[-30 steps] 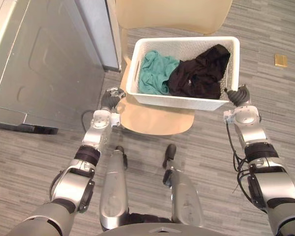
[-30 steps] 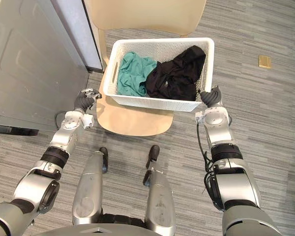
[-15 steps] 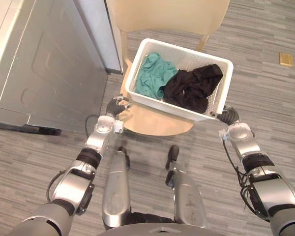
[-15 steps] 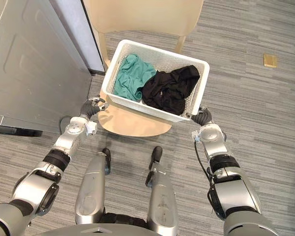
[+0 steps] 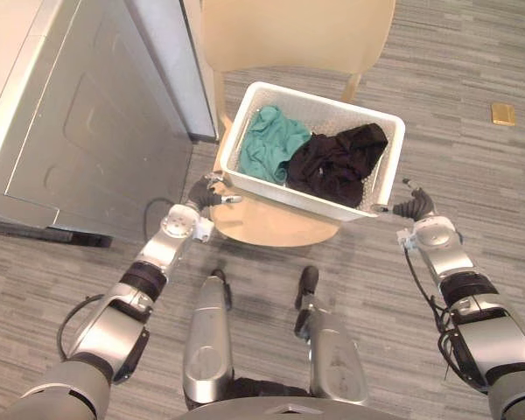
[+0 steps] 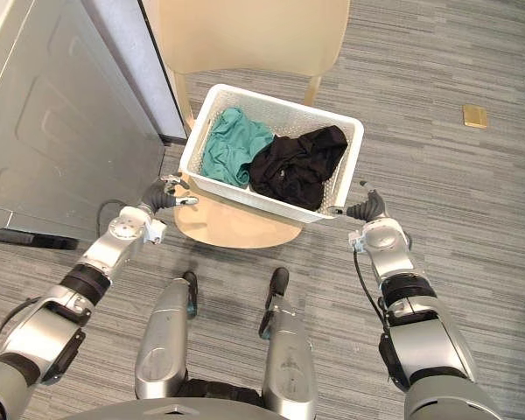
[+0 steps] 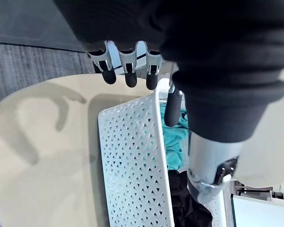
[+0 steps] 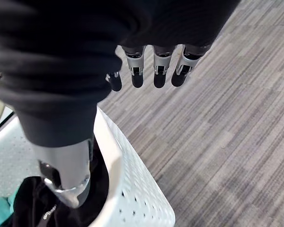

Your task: Pick up the laundry basket with both hands and put the clothes into the washing machine.

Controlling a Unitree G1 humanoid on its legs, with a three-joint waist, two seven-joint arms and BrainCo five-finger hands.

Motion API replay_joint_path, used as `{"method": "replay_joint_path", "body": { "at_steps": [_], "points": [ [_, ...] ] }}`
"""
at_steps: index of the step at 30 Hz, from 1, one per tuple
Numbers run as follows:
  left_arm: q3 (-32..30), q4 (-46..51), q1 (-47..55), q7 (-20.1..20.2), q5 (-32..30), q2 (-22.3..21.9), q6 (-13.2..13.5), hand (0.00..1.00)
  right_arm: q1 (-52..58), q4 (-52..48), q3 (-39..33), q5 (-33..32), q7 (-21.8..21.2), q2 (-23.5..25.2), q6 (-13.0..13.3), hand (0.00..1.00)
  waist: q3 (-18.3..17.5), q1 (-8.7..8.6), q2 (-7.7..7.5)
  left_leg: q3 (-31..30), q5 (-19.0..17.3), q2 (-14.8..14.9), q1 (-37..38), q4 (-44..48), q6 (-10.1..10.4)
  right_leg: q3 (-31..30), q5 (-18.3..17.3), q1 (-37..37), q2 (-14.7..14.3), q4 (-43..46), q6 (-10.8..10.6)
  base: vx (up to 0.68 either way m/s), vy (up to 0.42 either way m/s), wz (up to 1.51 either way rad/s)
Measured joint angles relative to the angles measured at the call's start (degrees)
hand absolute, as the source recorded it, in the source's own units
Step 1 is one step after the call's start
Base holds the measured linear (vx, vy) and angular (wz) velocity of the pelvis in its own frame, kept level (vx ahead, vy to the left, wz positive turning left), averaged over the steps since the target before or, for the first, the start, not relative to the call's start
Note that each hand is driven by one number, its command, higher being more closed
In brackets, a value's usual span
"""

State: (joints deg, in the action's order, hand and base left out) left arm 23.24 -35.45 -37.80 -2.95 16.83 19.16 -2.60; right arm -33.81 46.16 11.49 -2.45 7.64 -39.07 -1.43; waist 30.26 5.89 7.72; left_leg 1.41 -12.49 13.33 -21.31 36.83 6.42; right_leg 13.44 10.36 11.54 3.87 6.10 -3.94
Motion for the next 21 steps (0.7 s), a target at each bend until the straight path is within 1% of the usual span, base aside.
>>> {"method": "replay_joint_path", "body": {
  "at_steps": [2, 5, 9, 11, 13, 14, 15, 16, 17, 18, 19, 20, 21],
  "points": [
    [-0.27, 2.93, 2.06, 0.19, 0.0, 2.36, -0.11, 0.0, 1.35, -3.18, -1.1, -0.06, -0.04, -0.77, 0.08, 0.0, -0.03, -0.62, 0.05, 0.13, 0.32, -0.17, 1.38, -1.14, 0.15, 0.08, 0.0, -1.21, 0.1, -0.81, 0.02, 0.02, 0.004, 0.02],
    [-1.74, 7.69, 7.15, 0.92, 0.01, 4.62, -0.64, 0.0, 5.28, -7.9, -2.67, -0.1, -0.17, -1.58, 0.44, 0.0, -0.04, -1.27, 0.07, 0.26, 0.79, -0.63, 4.13, -3.5, 0.67, 0.47, -0.14, -3.55, 0.21, -2.24, 0.2, 0.06, 0.001, 0.06],
    [-8.32, 18.52, 20.74, 2.26, 0.09, 5.64, -1.65, 0.0, 13.97, -16.4, -7.05, -0.64, -1.67, -1.69, 0.46, 0.0, -0.08, -1.28, 0.08, 0.97, 1.29, -0.96, 8.09, -7.49, 1.4, 1.34, -0.03, -7.36, 0.25, -6.48, 0.29, 0.1, -0.013, 0.02],
    [-11.31, 23.42, 26.99, 2.6, 0.07, 5.55, -2.46, 0.0, 17.33, -20.88, -9.86, -0.64, -2.32, 0.22, 0.37, 0.0, -0.12, -1.15, 0.06, 1.64, 1.24, -0.98, 9.64, -8.94, 1.68, 1.39, 0.15, -8.69, 0.18, -7.89, 0.25, 0.12, -0.01, -0.07],
    [-16.57, 30.32, 35.0, 3.42, -0.04, 3.95, -3.12, 0.0, 21.65, -28.13, -13.85, -0.63, -2.58, 5.96, 0.36, 0.0, -0.2, -1.14, 0.12, 2.39, 1.17, -0.87, 11.66, -9.9, 1.77, 1.24, 1.42, -10.75, -0.16, -10.06, -0.06, 0.18, -0.01, -0.13],
    [-19.15, 32.77, 38.01, 3.44, -0.09, 2.43, -3.22, 0.0, 23.41, -30.65, -14.58, -0.63, -2.71, 9.05, 0.37, 0.0, -0.48, -0.77, 0.21, 2.96, 1.02, -0.8, 12.78, -10.41, 1.88, 0.97, 1.73, -11.69, -0.32, -10.74, 0.01, 0.2, 0.0, -0.25],
    [-22.1, 34.53, 41.98, 3.41, -0.14, -0.49, -3.23, 0.0, 25.95, -32.49, -14.91, -0.62, -3.37, 13.3, 0.33, 0.0, -2.61, 0.12, 0.6, 3.52, 0.62, -0.71, 13.51, -11.18, 1.91, 0.43, 1.7, -11.61, -0.38, -10.72, -0.12, 0.16, 0.01, -0.23],
    [-23.68, 35.01, 44.2, 3.41, -0.13, -3.27, -3.19, 0.0, 28.29, -33.35, -14.98, -0.59, -3.95, 16.73, 0.08, 0.0, -5.37, 0.68, 1.0, 3.79, 0.28, -0.74, 13.47, -11.59, 1.8, 0.34, 1.48, -11.25, -0.3, -10.72, -0.38, 0.17, 0.028, -0.09],
    [-24.98, 35.02, 46.6, 3.4, -0.13, -6.71, -3.17, 0.0, 31.61, -34.88, -14.92, -0.6, -4.48, 21.25, -0.13, 0.0, -8.64, 1.15, 1.67, 3.44, -0.44, -1.0, 13.61, -12.12, 1.78, 0.14, 0.64, -11.55, -0.14, -10.34, -0.98, 0.15, 0.039, 0.09],
    [-25.32, 34.95, 47.51, 3.42, -0.12, -8.45, -3.15, 0.0, 32.96, -35.58, -14.91, -0.52, -4.85, 23.35, -0.15, 0.0, -9.59, 1.31, 2.19, 3.13, -0.71, -1.17, 13.64, -12.2, 1.48, -0.54, -0.24, -11.73, -0.32, -9.07, -1.58, 0.2, 0.096, 0.46],
    [-25.26, 34.77, 48.57, 3.46, -0.09, -11.96, -3.22, 0.0, 35.28, -36.78, -15.01, -0.42, -5.82, 27.13, -0.27, 0.0, -10.79, 0.55, 3.83, 0.99, -0.73, -1.54, 14.57, -12.78, 1.0, -3.34, -1.87, -12.08, -0.24, -5.11, -3.74, 0.14, 0.113, 0.88],
    [-25.09, 34.79, 48.73, 3.73, 0.0, -14.01, -3.22, 0.0, 36.91, -37.57, -15.07, -0.44, -6.28, 29.49, -0.46, 0.0, -11.6, -0.43, 4.59, -2.13, -0.18, -2.32, 14.67, -13.2, 0.42, -7.29, -3.71, -12.57, -0.12, -1.98, -5.63, 0.14, 0.141, 1.51],
    [-24.82, 34.93, 48.25, 3.99, 0.05, -15.36, -3.18, 0.0, 38.79, -38.87, -15.0, -0.49, -6.48, 31.84, -0.63, 0.0, -12.16, -1.1, 4.53, -5.0, 0.72, -3.09, 14.83, -13.93, 0.21, -12.03, -6.71, -13.12, -0.07, 1.44, -6.76, 0.13, 0.042, 1.94]
  ]
}}
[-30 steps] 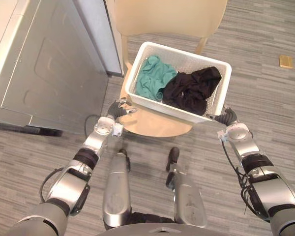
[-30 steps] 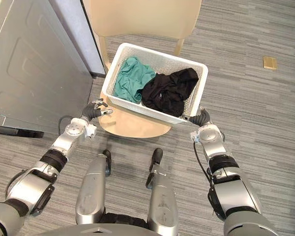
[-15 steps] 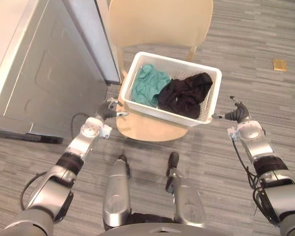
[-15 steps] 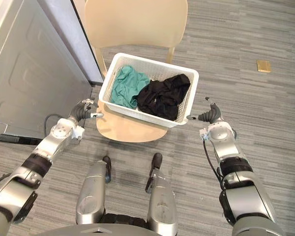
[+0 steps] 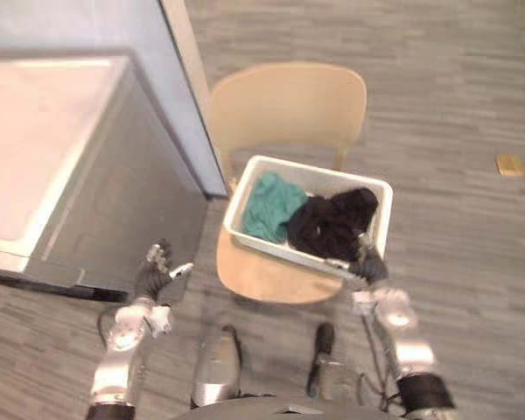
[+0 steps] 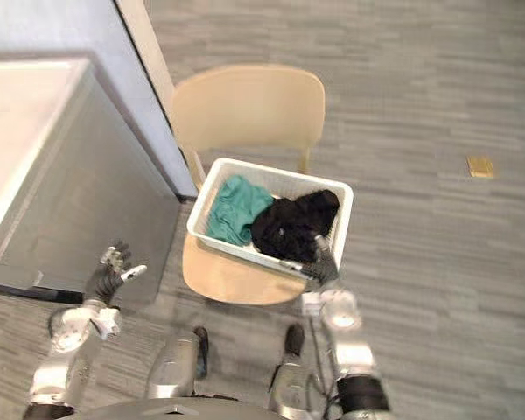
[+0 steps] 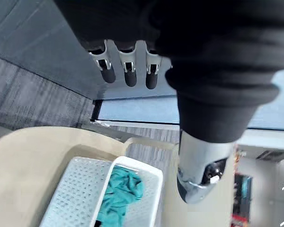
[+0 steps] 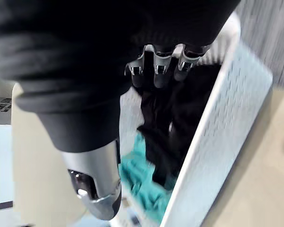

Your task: Pick up the laundry basket with both hands and put the clothes into the washing machine.

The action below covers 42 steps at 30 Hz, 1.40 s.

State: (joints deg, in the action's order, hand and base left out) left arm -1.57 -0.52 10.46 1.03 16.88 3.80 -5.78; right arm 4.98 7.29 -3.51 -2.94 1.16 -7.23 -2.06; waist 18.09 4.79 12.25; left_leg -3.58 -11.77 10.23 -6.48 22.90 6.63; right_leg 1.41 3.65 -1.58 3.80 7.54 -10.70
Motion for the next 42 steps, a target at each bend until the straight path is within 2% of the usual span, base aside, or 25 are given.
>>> {"method": "replay_joint_path", "body": {
  "at_steps": [2, 4, 6, 8, 9, 10, 12, 14, 17, 18, 19, 20, 22, 23, 27, 30, 31, 32, 33, 34, 35, 36, 37, 40, 42],
  "points": [
    [-0.24, 0.75, 0.83, 0.48, 1.09, -0.55, 0.06, 0.0, 2.51, -2.06, 2.77, -0.21, -2.07, 4.3, 0.08, 0.0, -2.62, 1.4, -4.44, -5.43, 3.72, -3.1, 0.52, -4.6, 0.41, -4.78, -7.86, -0.05, 1.1, 5.64, 0.65, 0.1, -0.128, 1.75],
    [-0.72, 1.87, 3.15, 0.74, 1.82, -0.87, 0.07, 0.0, 1.84, -2.05, 6.61, -3.39, -4.53, 4.11, 0.51, 0.0, -4.14, 3.07, -5.99, -7.68, 6.27, -3.76, -1.06, -6.9, 1.31, -2.61, -10.66, 0.05, 1.3, 4.79, 3.26, -0.03, -0.256, 0.9],
    [-0.77, 2.04, 5.16, 1.15, 2.05, -2.69, -0.05, 0.0, -0.22, -1.81, 10.46, -4.85, -6.32, 1.54, 0.58, 0.0, -4.09, 4.17, -4.6, -7.49, 10.88, -2.99, -3.81, -8.13, 0.7, 0.84, -11.72, -0.07, 0.08, 4.02, 4.45, -0.12, -0.236, 1.05],
    [-0.32, 2.09, 5.3, 1.92, 2.06, -4.3, -0.01, 0.0, -0.47, -1.22, 11.64, -6.14, -7.25, -0.21, 0.16, 0.0, -4.11, 4.11, -4.27, -3.4, 17.07, -2.92, -5.05, -10.6, -2.44, 4.45, -11.41, -0.61, -0.06, 4.48, 5.86, -0.16, -0.11, 1.54],
    [-0.53, 2.25, 5.31, 2.39, 2.06, -4.77, 0.08, 0.0, -0.41, -1.3, 11.58, -6.45, -8.25, -0.54, -0.3, 0.0, -4.41, 3.65, -4.61, 2.33, 17.75, -1.87, -4.15, -13.29, -4.35, 8.42, -10.67, -1.16, 1.0, 4.05, 7.4, -0.21, -0.125, 1.91],
    [-0.53, 2.27, 5.97, 2.48, 2.03, -4.69, 0.09, 0.0, 0.05, -1.73, 11.22, -6.54, -8.62, -1.16, -0.31, 0.0, -4.46, 2.89, -4.57, 10.76, 10.95, 0.26, -5.15, -3.46, -5.45, 12.73, -10.74, -2.29, 0.93, 3.23, 7.54, -0.21, -0.099, 1.78],
    [-0.34, 2.0, 6.61, 2.98, 1.97, -4.58, 0.0, 0.0, 1.07, -3.1, 10.0, -6.76, -8.61, -3.25, -0.32, 0.0, -4.95, 0.86, -4.41, 18.98, 2.81, 3.19, -4.07, 8.65, -5.98, 18.85, -10.5, -2.73, 2.13, 4.07, 7.86, -0.21, -0.014, 1.56],
    [-0.31, 2.01, 6.7, 2.98, 1.67, -4.58, 0.03, 0.0, 4.11, -4.67, 9.63, -6.76, -8.65, -4.42, -0.41, 0.0, -6.12, -0.27, -4.45, 21.51, -0.17, 4.86, -1.27, 12.42, -4.59, 22.83, -10.17, -3.04, 3.93, 4.27, 7.48, -0.2, 0.111, 1.3],
    [-0.2, 2.04, 7.27, 2.81, 0.32, -4.63, 0.49, 0.0, 9.53, -6.5, 9.58, -6.75, -8.69, -4.94, -0.46, 0.0, -9.73, -2.41, -3.77, 23.81, -1.75, 10.02, 5.51, 12.32, -2.07, 30.58, -8.48, -4.93, 7.0, 4.02, 4.78, -0.19, 0.268, 1.54],
    [-0.13, 2.07, 7.33, 2.59, -0.26, -4.71, 0.83, 0.0, 10.14, -7.03, 9.26, -6.75, -8.72, -4.94, -0.43, 0.0, -10.88, -2.96, -2.87, 24.78, -3.07, 11.06, 6.91, 7.6, 1.24, 32.74, -7.55, -4.92, 7.5, 4.75, 3.49, -0.13, 0.381, 1.39],
    [-0.15, 2.13, 6.9, 2.18, -0.3, -4.4, 0.97, 0.0, 9.88, -6.76, 8.71, -6.69, -8.73, -4.63, -0.47, 0.0, -11.52, -2.93, -2.53, 25.99, -5.09, 9.35, 6.7, 4.43, 2.26, 33.4, -6.9, -4.57, 8.13, 4.74, 3.75, -0.15, 0.401, 1.59],
    [-0.31, 2.16, 6.47, 1.48, -0.64, -2.83, 1.27, 0.0, 9.47, -6.36, 9.23, -6.63, -8.81, -2.61, -0.79, 0.0, -11.69, -2.63, -5.86, 24.09, -2.88, 5.05, 5.45, 1.97, 0.45, 31.64, -7.19, -4.19, 9.97, 3.41, 4.27, -0.17, 0.369, 1.26],
    [-0.73, 2.31, 7.36, 0.55, -1.53, -0.22, 1.4, 0.0, 9.14, -6.57, 9.18, -6.6, -9.56, -0.55, -0.7, 0.0, -12.57, -2.82, -8.79, 20.66, -0.04, 0.28, 4.39, -1.49, -1.43, 30.84, -4.61, -5.95, 10.35, -0.54, 5.21, -0.15, 0.278, 1.31],
    [-1.02, 2.53, 8.35, 0.13, -2.18, 0.2, 1.42, 0.0, 8.09, -6.47, 7.54, -6.36, -9.39, 0.44, -0.68, 0.0, -12.26, -2.38, -8.55, 18.93, 0.3, -0.84, 3.58, -1.41, -1.93, 30.8, -0.81, -6.47, 10.91, -0.42, 5.14, -0.11, 0.252, 0.99],
    [-0.73, 3.97, 8.94, -0.22, -2.68, -0.2, 1.56, 0.0, 5.88, -6.48, 3.22, -6.06, -8.86, 1.7, -0.21, 0.0, -12.09, -2.97, -9.88, 15.99, 0.68, -5.66, 1.76, -4.04, -4.4, 30.86, 1.62, -6.53, 15.07, 1.28, 6.47, -0.14, 0.221, 0.82],
    [0.16, 4.04, 8.65, -0.27, -4.17, -3.82, 1.62, 0.0, 6.44, -6.45, -2.12, -5.63, -6.72, 1.95, -0.2, 0.0, -7.23, -4.84, -6.62, 15.42, 2.02, -7.73, 5.64, -9.46, -6.73, 27.79, 7.76, -4.35, 18.19, 11.51, 13.97, -0.14, 0.179, 0.85],
    [0.58, 4.09, 8.11, -0.47, -4.78, -4.52, 1.69, 0.0, 6.47, -6.43, -3.62, -5.63, -6.1, 2.57, -0.19, 0.0, -5.62, -6.35, -4.0, 12.17, 3.64, -7.49, 6.89, -11.48, -8.08, 20.22, 2.1, -1.1, 15.48, 18.86, 11.49, -0.1, 0.139, 0.69],
    [0.75, 4.09, 7.66, -0.55, -4.8, -4.41, 1.72, 0.0, 6.59, -6.43, -4.08, -5.63, -5.92, 2.72, -0.18, 0.0, -4.94, -7.29, -3.38, 10.56, 4.32, -7.45, 7.31, -12.72, -9.12, 17.45, -2.14, -0.14, 12.77, 20.89, 9.66, -0.12, 0.112, 1.08],
    [1.15, 4.09, 6.4, -0.7, -4.81, -4.18, 1.85, 0.0, 6.79, -6.39, -5.08, -5.63, -5.69, 3.02, -0.15, 0.0, -3.92, -8.9, -3.25, 8.5, 5.15, -7.64, 8.2, -16.51, -10.45, 14.83, -7.79, 1.46, 7.68, 21.18, 9.11, -0.02, 0.059, 1.05],
    [1.62, 4.16, 5.24, -0.68, -4.81, -3.79, 2.06, 0.0, 6.64, -6.21, -6.32, -5.64, -5.55, 4.21, 0.05, 0.0, -3.82, -9.83, -4.0, 8.56, 5.38, -9.02, 10.97, -21.77, -10.76, 14.55, -10.09, 2.98, 4.32, 17.28, 9.89, 0.01, 0.049, 0.93],
    [1.6, 4.75, 4.7, -0.67, -4.81, -3.45, 2.26, 0.0, 6.49, -6.2, -6.41, -5.64, -5.44, 5.13, 0.5, 0.0, -3.43, -9.99, -5.95, 9.15, 3.82, -10.79, 10.59, -20.94, -12.02, 14.28, -11.06, 3.64, 4.27, 14.67, 10.37, 0.16, -0.021, 0.55],
    [1.74, 5.86, 3.39, -0.77, -4.81, -2.82, 2.62, 0.0, 5.99, -7.1, -6.98, -5.64, -5.39, 6.0, 1.59, 0.0, -1.46, -9.99, -7.96, 12.38, 4.66, -10.6, 8.75, -15.12, -10.14, 13.92, -12.75, 4.75, 3.35, 11.06, 10.57, 0.08, -0.078, 0.45],
    [1.7, 3.87, 2.3, -0.84, -4.83, -2.86, 2.5, 0.0, 5.23, -5.84, -7.29, -5.62, -5.2, 6.07, 1.66, 0.0, 0.17, -10.67, -9.11, 13.11, 7.16, -11.17, 9.21, -13.19, -10.77, 10.92, -10.18, 4.16, 2.96, 10.37, 11.29, 0.09, -0.089, 0.53],
    [3.41, 2.74, 2.98, -1.17, -4.83, -3.88, 2.29, 0.0, 4.67, -3.9, -7.13, -5.61, -4.3, 5.76, 1.5, 0.0, -0.3, -11.11, -6.56, 12.65, 6.73, -10.76, 9.5, -17.07, -10.59, 13.17, -11.05, 6.75, 2.41, 7.87, 11.98, 0.07, -0.002, 0.0],
    [3.4, 2.73, 2.75, -1.67, -4.83, -3.78, 2.31, 0.0, 5.82, -3.87, -5.7, -5.57, -4.35, 5.37, 1.49, 0.0, -0.26, -11.0, -6.99, 12.78, 5.8, -9.91, 9.76, -15.32, -8.39, 15.47, -9.91, 5.44, 2.89, 7.39, 11.63, 0.14, -0.119, 0.04]
  ]
}}
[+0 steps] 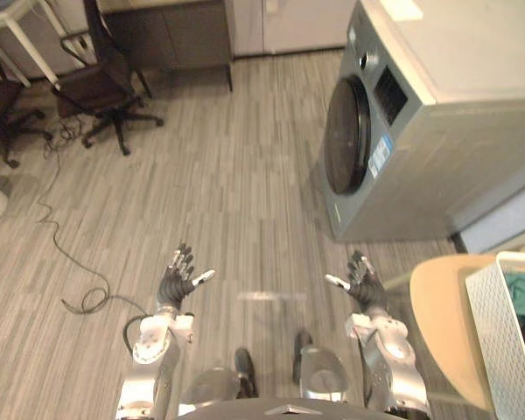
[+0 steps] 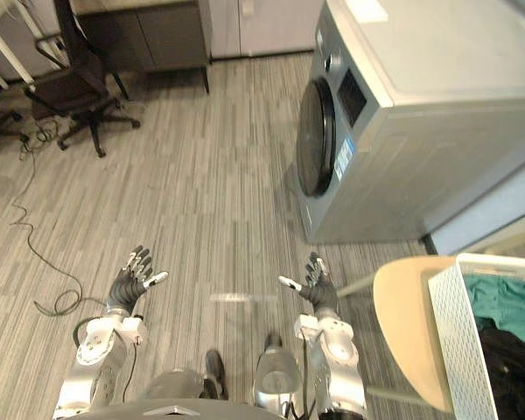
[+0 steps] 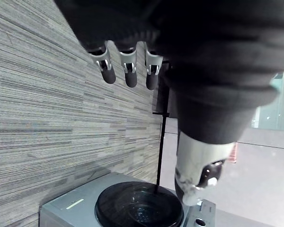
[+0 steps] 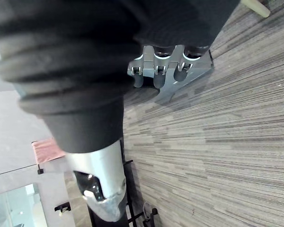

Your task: Pick up the laundry basket with both hands and put the clothes into the washing machine.

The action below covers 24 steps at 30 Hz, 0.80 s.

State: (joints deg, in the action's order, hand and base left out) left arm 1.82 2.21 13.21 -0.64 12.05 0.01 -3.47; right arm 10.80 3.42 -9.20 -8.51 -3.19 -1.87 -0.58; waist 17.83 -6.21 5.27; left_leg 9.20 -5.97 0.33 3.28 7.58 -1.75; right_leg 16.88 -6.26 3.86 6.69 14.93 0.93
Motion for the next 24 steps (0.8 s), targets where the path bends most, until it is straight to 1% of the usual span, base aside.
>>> {"method": "replay_joint_path", "body": {
  "at_steps": [1, 2, 3, 4, 5, 7, 8, 9, 10, 11, 12, 13, 14, 15, 16, 17, 18, 19, 20, 21, 22, 23, 24],
  "points": [
    [0.07, 0.03, 0.26, -0.28, -0.01, -0.21, 0.2, 0.0, 0.92, 0.04, 0.99, 0.0, -0.03, -0.74, 0.04, 0.0, -0.1, 0.21, -0.07, 0.45, -3.46, 1.73, -0.96, 5.78, 1.82, 1.26, -0.22, -1.32, -0.3, 0.92, -0.43, 0.22, -0.182, 0.05],
    [0.11, -0.11, 0.71, -0.41, -0.02, -0.43, 0.22, 0.0, 1.55, 0.39, 2.27, 0.08, -0.06, -2.18, 0.26, 0.0, 0.15, 0.19, -0.2, 1.37, -7.35, 4.99, -3.2, 16.25, 3.45, 2.37, -0.99, -2.68, -1.1, 2.28, -1.24, 0.16, -0.124, 0.02],
    [0.22, -0.39, 0.84, -0.39, -0.02, -0.78, 0.21, 0.0, 1.55, 0.77, 2.6, 0.18, -0.08, -2.6, 0.28, 0.0, 0.13, 0.19, 0.27, 2.0, -7.96, 7.42, -4.82, 24.03, 3.7, 2.45, -1.94, -3.33, -1.87, 3.48, -0.42, 0.25, -0.111, -0.1],
    [0.37, -0.78, 1.14, -0.37, -0.02, -1.59, 0.18, 0.0, 1.55, 1.45, 3.48, 1.32, -0.07, -4.08, 0.3, 0.0, 1.08, 0.48, 0.95, 2.89, -8.14, 11.84, -6.73, 38.91, 3.71, 1.94, -4.23, -6.2, -2.92, 5.77, 0.34, 0.29, -0.088, -0.35],
    [0.51, -0.82, 1.95, -0.29, 0.07, -2.55, 0.16, 0.0, 2.07, 1.84, 3.62, 1.84, -0.11, -5.53, 0.31, 0.0, 2.26, 1.41, 0.65, 3.15, -8.58, 15.39, -6.86, 51.46, 3.4, 0.53, -5.86, -9.37, -3.84, 6.55, 0.68, 0.36, -0.09, -0.46],
    [0.4, -0.95, 2.8, -0.19, 0.1, -3.24, 0.16, 0.0, 2.9, 2.05, 3.39, 2.18, -0.07, -6.92, 0.33, 0.0, 2.47, 2.31, 0.81, 2.01, -9.64, 17.51, -8.32, 62.25, 3.78, -1.47, -7.02, -12.83, -4.06, 5.8, 0.53, 0.29, 0.008, -0.58],
    [0.09, -1.31, 2.74, -0.19, 0.14, -3.23, 0.17, 0.0, 3.13, 2.05, 3.37, 2.22, -0.07, -7.07, 0.32, 0.0, 2.51, 2.44, 0.88, 1.72, -9.75, 17.89, -9.71, 62.97, 3.82, -2.59, -6.92, -14.9, -4.01, 3.73, 0.3, 0.28, 0.053, -0.51],
    [-0.2, -1.51, 2.67, -0.17, 0.16, -3.23, 0.17, 0.0, 3.21, 2.05, 3.32, 2.24, -0.05, -6.92, 0.31, 0.0, 2.52, 2.36, 0.9, 1.72, -10.07, 17.94, -10.37, 61.67, 4.32, -2.99, -6.54, -15.94, -4.01, 2.27, -0.23, 0.26, 0.093, -0.38],
    [-1.01, -1.95, 2.53, -0.12, 0.16, -3.25, 0.17, 0.0, 3.48, 2.03, 2.96, 2.31, -0.05, -6.23, 0.31, 0.0, 2.53, 2.3, 0.93, 1.72, -10.68, 17.6, -11.35, 55.94, 5.35, -3.71, -5.67, -17.83, -3.94, -0.51, -1.22, 0.2, 0.102, -0.23],
    [-1.48, -2.09, 2.46, -0.01, 0.17, -3.24, 0.17, 0.0, 3.66, 2.03, 2.36, 2.43, -0.05, -5.65, 0.31, 0.0, 2.55, 2.35, 0.97, 1.51, -11.08, 17.11, -11.65, 51.8, 6.07, -3.97, -5.32, -18.72, -3.82, -1.76, -1.59, 0.26, 0.175, -0.21],
    [-2.4, -2.25, 2.46, 0.14, 0.17, -3.15, 0.16, 0.0, 3.79, 2.05, 1.42, 2.91, 0.04, -4.8, 0.31, 0.0, 2.56, 2.34, 0.99, 0.18, -11.19, 15.61, -12.27, 42.22, 6.4, -4.75, -5.11, -20.25, -3.66, -4.17, -1.97, 0.26, 0.244, -0.29],
    [-3.56, -2.24, 2.47, 0.3, 0.16, -3.2, 0.15, 0.0, 3.5, 2.03, 1.05, 3.81, 0.04, -4.35, 0.33, 0.0, 2.52, 2.75, 1.05, -2.03, -9.99, 13.23, -12.84, 29.94, 6.63, -5.46, -4.96, -20.67, -2.79, -5.62, -2.82, 0.25, 0.284, -0.37],
    [-4.22, -2.19, 2.47, 0.36, 0.16, -3.25, 0.15, 0.0, 3.36, 1.99, 1.02, 4.03, 0.04, -4.38, 0.38, 0.0, 2.45, 2.94, 1.15, -3.62, -8.13, 12.25, -12.94, 23.5, 6.57, -6.26, -5.1, -20.6, -2.48, -6.07, -3.65, 0.29, 0.425, -0.6],
    [-5.37, -2.18, 2.45, 0.64, 0.16, -3.32, 0.12, 0.0, 2.82, 2.13, 0.98, 4.41, 0.08, -4.47, 0.38, 0.0, 2.64, 3.38, 1.94, -6.13, -1.16, 11.6, -12.69, 13.99, 7.78, -8.5, -5.94, -20.53, -2.23, -6.45, -5.35, 0.31, 0.425, -0.9],
    [-6.48, -2.61, 2.25, 0.75, 0.15, -3.39, -0.15, 0.0, 2.34, 2.27, 0.85, 4.42, 0.18, -3.72, 0.3, 0.0, 2.51, 4.82, 1.64, -5.06, 3.33, 9.95, -10.28, 12.22, 8.68, -12.24, -6.47, -20.64, -1.5, -7.45, -6.39, 0.33, 0.398, -0.9],
    [-7.03, -2.59, 2.15, 0.71, 0.14, -3.03, -0.26, 0.0, 2.32, 2.0, 1.3, 4.41, 0.14, -3.04, 0.33, 0.0, 2.25, 5.19, 1.12, -4.07, 2.17, 10.0, -10.93, 13.0, 9.08, -13.69, -6.27, -20.31, -1.61, -7.8, -6.61, 0.29, 0.259, -0.7],
    [-7.63, -1.45, 1.6, 0.75, 0.14, -3.0, -0.26, 0.0, 1.95, 1.32, 2.46, 4.41, 0.07, -2.84, 0.49, 0.0, 2.26, 5.62, 1.21, -4.33, 0.3, 10.35, -13.79, 16.49, 8.54, -15.37, -5.08, -18.6, -3.2, -8.16, -6.44, 0.21, 0.185, -0.3],
    [-7.96, -0.52, 1.21, 0.92, 0.13, -3.14, -0.27, 0.0, 1.08, 1.3, 2.5, 4.4, 0.1, -2.69, 0.48, 0.0, 2.26, 6.07, 0.9, -4.05, -1.23, 10.35, -15.78, 19.56, 6.66, -15.38, -3.65, -17.85, -3.62, -8.6, -5.98, 0.24, 0.23, -0.36],
    [-8.56, -0.37, 0.79, 0.99, 0.13, -3.3, -0.35, 0.0, -0.12, 1.52, 2.32, 4.38, 0.2, -2.63, 0.44, 0.0, 2.32, 6.13, 1.01, -3.16, -3.84, 10.54, -17.08, 22.83, 5.62, -16.83, -2.63, -17.82, -3.04, -9.39, -7.22, 0.24, 0.238, -0.36],
    [-8.64, -0.35, 0.8, 1.05, 0.13, -3.33, -0.43, 0.0, -0.84, 1.51, 2.32, 4.38, 0.2, -2.62, 0.45, 0.0, 2.28, 6.13, 0.94, -2.55, -4.75, 10.51, -17.08, 23.84, 5.24, -17.63, -2.38, -17.81, -2.72, -9.43, -7.57, 0.28, 0.293, -0.47],
    [-8.66, 0.11, 1.33, 1.19, 0.12, -3.34, -0.47, 0.0, -1.95, 1.37, 2.32, 4.39, 0.19, -2.64, 0.47, 0.0, 1.67, 6.13, 0.7, -2.42, -6.13, 9.63, -16.96, 24.97, 4.36, -18.52, -1.67, -17.38, -1.65, -9.19, -8.12, 0.26, 0.288, -0.46],
    [-8.38, 1.49, 2.18, 1.78, 0.09, -3.53, -0.55, 0.0, -2.12, 0.8, 2.17, 4.4, 0.2, -2.63, 0.7, 0.0, 0.37, 6.2, 0.46, -1.94, -7.77, 8.21, -16.97, 24.12, 3.97, -18.98, -1.59, -15.62, -0.62, -7.62, -8.25, 0.22, 0.225, -0.46],
    [-8.4, 1.87, 2.25, 2.14, 0.09, -3.6, -0.52, 0.0, -2.16, 0.73, 1.91, 4.4, 0.2, -2.68, 0.86, 0.0, 0.23, 6.32, 0.47, -1.04, -8.32, 7.9, -16.46, 23.53, 3.85, -19.08, -1.6, -14.4, -0.03, -5.62, -8.24, 0.21, 0.208, -0.48]
  ]
}}
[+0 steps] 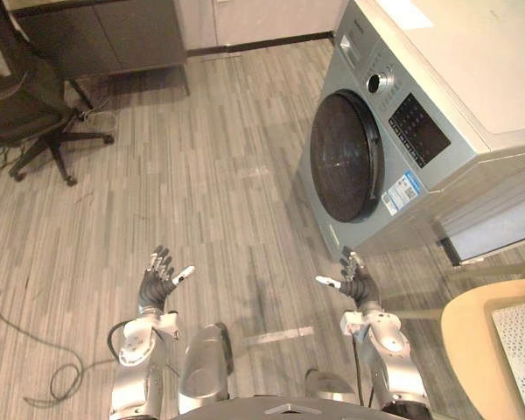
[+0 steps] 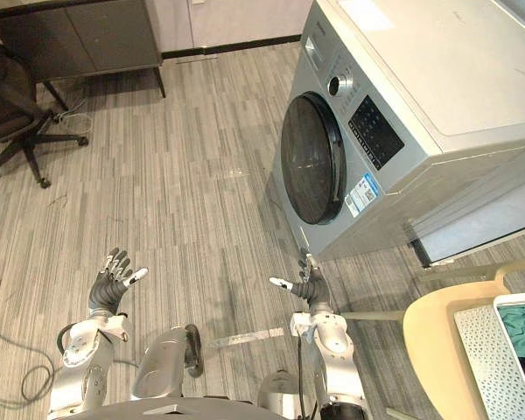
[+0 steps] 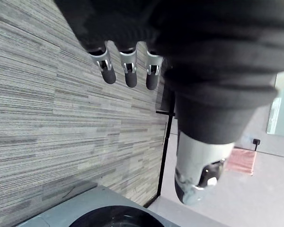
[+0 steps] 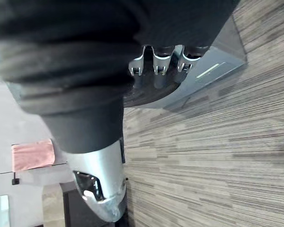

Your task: Pick up the laundry basket with both hands and put the clothes into the washing machine.

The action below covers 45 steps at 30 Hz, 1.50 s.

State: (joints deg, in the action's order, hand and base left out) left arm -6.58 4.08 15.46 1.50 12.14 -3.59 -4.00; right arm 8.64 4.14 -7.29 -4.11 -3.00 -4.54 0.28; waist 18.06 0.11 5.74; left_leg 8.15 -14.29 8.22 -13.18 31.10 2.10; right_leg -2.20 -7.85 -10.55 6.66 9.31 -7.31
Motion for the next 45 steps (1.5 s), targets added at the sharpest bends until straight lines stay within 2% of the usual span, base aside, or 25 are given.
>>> {"method": "replay_joint_path", "body": {
  "at_steps": [1, 4, 7, 9, 11, 14, 15, 16, 17, 18, 19, 21, 24, 25, 27, 29, 31, 32, 33, 34, 35, 36, 37, 40, 45],
  "points": [
    [-0.07, -0.02, 0.0, 0.27, -0.05, 0.16, 0.0, 0.0, 0.15, 0.07, -0.49, 0.02, 0.02, 0.05, 0.0, 0.0, -0.05, 0.12, 0.08, 1.8, -0.68, -0.81, 1.99, -2.07, -0.18, 0.02, -0.04, 3.01, 1.12, 6.21, 0.06, 0.23, 0.202, -0.54],
    [-0.13, -0.06, 2.45, 0.22, -0.07, 0.58, 0.0, 0.0, 1.16, 0.11, -0.9, 0.05, 0.01, 0.36, -0.1, 0.0, -0.04, 0.18, -0.05, 8.36, -0.55, -2.48, 11.76, -8.14, -3.12, 3.75, 0.69, 8.92, 5.42, 23.53, 1.82, 0.26, 0.164, -0.66],
    [-0.21, -0.05, 5.34, 0.14, -0.04, 1.75, 0.04, 0.0, 1.29, 0.1, -0.85, 0.1, 0.13, 1.88, -0.1, 0.0, -1.82, 0.07, -0.24, 12.81, -0.77, -2.75, 18.23, -13.35, -3.49, 8.98, -2.8, 13.42, 6.06, 28.67, 1.69, 0.27, 0.079, -0.82],
    [0.0, -0.18, 5.73, 0.14, 0.0, 1.96, 0.05, 0.0, 1.26, 0.06, -1.04, 0.11, 0.14, 2.1, -0.08, 0.0, -2.89, 0.02, -0.78, 14.33, -0.78, -2.73, 20.03, -15.31, -3.46, 12.23, -5.43, 17.77, 5.83, 26.66, 1.78, 0.2, -0.018, -0.51],
    [0.15, -0.39, 5.56, 0.19, 0.05, 1.77, 0.09, 0.0, 1.81, 0.06, -2.24, 0.1, 0.22, 2.08, -0.11, 0.0, -2.75, -0.26, -0.38, 14.6, -0.79, -1.57, 22.23, -15.93, -3.42, 12.24, -5.22, 20.95, 4.55, 21.0, 2.62, 0.2, -0.123, -0.23],
    [0.16, -2.04, 5.13, 0.18, 0.04, 1.9, 0.34, 0.0, 2.91, 0.02, -2.27, 0.09, 0.45, 1.89, -0.08, 0.0, -2.56, -1.16, 0.0, 13.82, -1.73, 1.06, 25.19, -16.2, -1.62, 12.26, 0.85, 22.52, 2.92, 9.03, 4.53, 0.18, -0.189, 0.12],
    [0.47, -2.35, 5.36, 0.15, 0.03, 2.78, 0.42, 0.0, 4.47, -0.66, -2.01, 0.09, 0.44, 1.74, -0.03, 0.0, -3.03, -1.54, -1.28, 11.82, -3.64, 0.99, 26.08, -16.08, 1.89, 12.1, 3.04, 22.57, 3.45, 7.07, 4.74, 0.2, -0.307, 0.53],
    [0.83, -3.41, 5.37, 0.09, 0.02, 3.3, 0.62, 0.0, 6.32, -0.83, -1.91, 0.1, 0.4, 1.5, -0.07, 0.0, -3.34, -1.72, -3.04, 9.66, -5.8, 0.55, 27.66, -14.89, 5.06, 10.77, 7.32, 22.47, 4.08, 9.42, 3.05, 0.22, -0.347, 0.61],
    [1.27, -4.28, 5.27, 0.07, 0.02, 2.91, 0.62, 0.0, 7.16, -0.84, -2.03, 0.1, 0.4, 0.9, -0.08, 0.0, -3.66, -1.97, -2.68, 8.65, -6.22, 1.37, 28.08, -14.75, 5.73, 10.91, 8.3, 22.32, 3.65, 11.07, 2.41, 0.31, -0.433, 0.57],
    [2.65, -5.52, 6.07, 0.05, 0.02, 1.46, 0.59, 0.0, 8.23, -0.9, -2.46, 0.09, 0.4, -1.2, -0.06, 0.0, -4.8, -2.41, -0.01, 7.1, -6.88, 3.85, 28.16, -14.98, 6.82, 12.67, 6.73, 22.31, 1.85, 12.56, 2.57, 0.3, -0.309, 0.34],
    [3.52, -5.59, 6.6, 0.06, 0.01, -0.14, 0.61, 0.0, 8.16, -0.9, -2.96, 0.11, 0.42, -3.08, -0.06, 0.0, -5.74, -2.3, 2.68, 6.77, -6.71, 5.97, 28.07, -15.82, 6.93, 14.03, 5.28, 22.54, 0.2, 13.1, 3.19, 0.28, -0.269, 0.25],
    [4.94, -6.53, 5.9, 0.21, 0.02, -0.41, 0.63, 0.0, 7.42, -0.83, -4.8, 0.15, 0.44, -3.6, -0.12, 0.0, -5.77, -2.74, 4.24, 4.43, -4.33, 8.25, 27.93, -15.07, 7.68, 15.65, 3.84, 22.32, -1.73, 14.19, 4.67, 0.28, -0.244, 0.18],
    [5.05, -7.64, 5.18, 0.38, 0.04, -0.34, 0.62, 0.0, 7.04, -0.89, -6.38, 0.87, 0.64, -2.83, -0.51, 0.0, -4.9, -2.85, 3.86, 2.67, -0.61, 11.44, 24.64, -3.65, 5.17, 16.67, 2.75, 18.24, -3.59, 13.16, 6.26, 0.25, -0.259, -0.01],
    [5.12, -7.65, 5.08, 0.82, 0.04, -0.28, 0.62, 0.0, 7.48, -0.92, -6.36, 1.64, 0.62, -3.08, -0.48, 0.0, -3.58, -2.98, 2.77, 2.66, 2.54, 12.77, 23.17, 2.52, 3.72, 16.93, 2.47, 15.08, -4.03, 11.8, 6.66, 0.2, -0.242, 0.03],
    [5.93, -8.1, 4.94, 1.54, 0.04, -0.18, 0.63, 0.0, 7.74, -0.97, -6.45, 2.07, 0.7, -3.39, -0.41, 0.0, -2.78, -2.94, 1.92, 2.8, 2.31, 13.99, 20.65, 9.95, 3.44, 16.99, 2.1, 11.8, -4.13, 9.87, 7.25, 0.12, -0.117, 0.06],
    [6.99, -8.7, 5.01, 1.83, 0.05, -0.11, 0.63, 0.0, 8.06, -0.81, -6.83, 2.23, 1.3, -3.81, -0.38, 0.0, -2.66, -3.02, 2.13, 3.36, -2.18, 13.09, 17.13, 9.86, 3.13, 17.13, 1.72, 9.26, -4.12, 7.54, 7.69, 0.09, 0.006, 0.12],
    [6.81, -9.47, 5.08, 1.83, 0.05, -0.03, 0.62, 0.0, 8.4, -0.34, -6.84, 2.21, 2.0, -3.94, -0.37, 0.0, -2.37, -2.99, 2.34, 3.19, -4.18, 11.88, 15.46, 3.62, 3.12, 17.14, 1.91, 8.24, -4.13, 6.51, 7.36, 0.03, 0.092, 0.07],
    [6.79, -9.48, 5.06, 1.83, 0.05, 0.0, 0.62, 0.0, 8.35, 0.0, -6.91, 2.19, 2.29, -4.06, -0.35, 0.0, -2.3, -2.99, 2.47, 2.75, -4.17, 11.31, 14.89, 0.87, 3.08, 17.12, 2.07, 8.16, -4.14, 6.28, 7.0, 0.0, 0.194, -0.1],
    [6.57, -9.71, 5.63, 1.82, 0.05, 0.17, 0.61, 0.0, 7.73, 1.88, -6.78, 2.14, 2.4, -4.62, -0.06, 0.0, -2.06, -2.59, 2.42, 1.07, -3.49, 9.68, 14.58, -2.81, 5.2, 16.44, 2.16, 8.27, -4.16, 5.68, 5.59, 0.01, 0.235, -0.18],
    [6.25, -10.59, 5.73, 1.81, 0.05, 0.63, 0.48, 0.0, 7.39, 3.87, -6.01, 2.12, 2.31, -4.39, -0.08, 0.0, -1.9, -2.35, 1.97, 1.48, -3.2, 8.14, 15.19, -5.47, 5.82, 15.17, 3.02, 7.38, -3.96, 2.25, 4.42, 0.04, 0.187, -0.15],
    [6.2, -10.62, 5.55, 1.82, 0.05, 0.77, 0.47, 0.0, 7.4, 4.13, -5.81, 2.08, 2.33, -3.82, -0.09, 0.0, -1.94, -2.28, 2.16, 1.53, -2.57, 7.6, 15.13, -6.33, 5.57, 14.64, 3.37, 6.71, -3.98, 0.78, 4.06, 0.08, 0.168, -0.03],
    [4.83, -9.87, 5.4, 1.8, 0.05, 0.8, 0.55, 0.0, 7.17, 4.17, -5.89, 1.68, 2.89, -2.76, 0.02, 0.0, -0.92, -1.78, 0.45, 2.02, -1.43, 6.91, 14.94, -5.71, 5.15, 12.98, 5.9, 6.56, -3.82, -1.53, 3.67, 0.04, 0.146, -0.09],
    [4.05, -9.84, 5.32, 1.76, 0.05, 0.85, 0.44, 0.0, 6.98, 4.36, -5.78, 1.68, 2.93, -2.81, 0.09, 0.0, 0.72, -1.13, 0.61, 2.59, -2.03, 6.78, 14.17, -4.0, 5.03, 11.87, 8.71, 6.59, -3.87, -2.87, 2.81, 0.02, 0.143, -0.21],
    [4.42, -9.62, 5.57, 1.79, 0.02, 0.82, 0.23, 0.0, 7.19, 5.98, -2.41, 1.65, 1.96, -2.91, 0.03, 0.0, 0.68, -0.72, -0.52, 3.51, -2.43, 5.82, 13.71, -4.71, 4.81, 10.89, 11.61, 6.62, -3.76, -6.47, 1.97, 0.03, 0.09, -0.24],
    [5.55, -8.6, 5.51, 1.78, 0.0, 0.61, 0.24, 0.0, 9.16, 6.59, 2.7, 1.65, -1.87, 2.06, -0.17, 0.0, 0.6, -1.05, 0.04, 4.73, -0.78, 3.2, 12.91, -8.91, 3.97, 10.55, 14.09, 7.64, -1.95, -11.06, 1.31, 0.04, 0.019, -0.08]
  ]
}}
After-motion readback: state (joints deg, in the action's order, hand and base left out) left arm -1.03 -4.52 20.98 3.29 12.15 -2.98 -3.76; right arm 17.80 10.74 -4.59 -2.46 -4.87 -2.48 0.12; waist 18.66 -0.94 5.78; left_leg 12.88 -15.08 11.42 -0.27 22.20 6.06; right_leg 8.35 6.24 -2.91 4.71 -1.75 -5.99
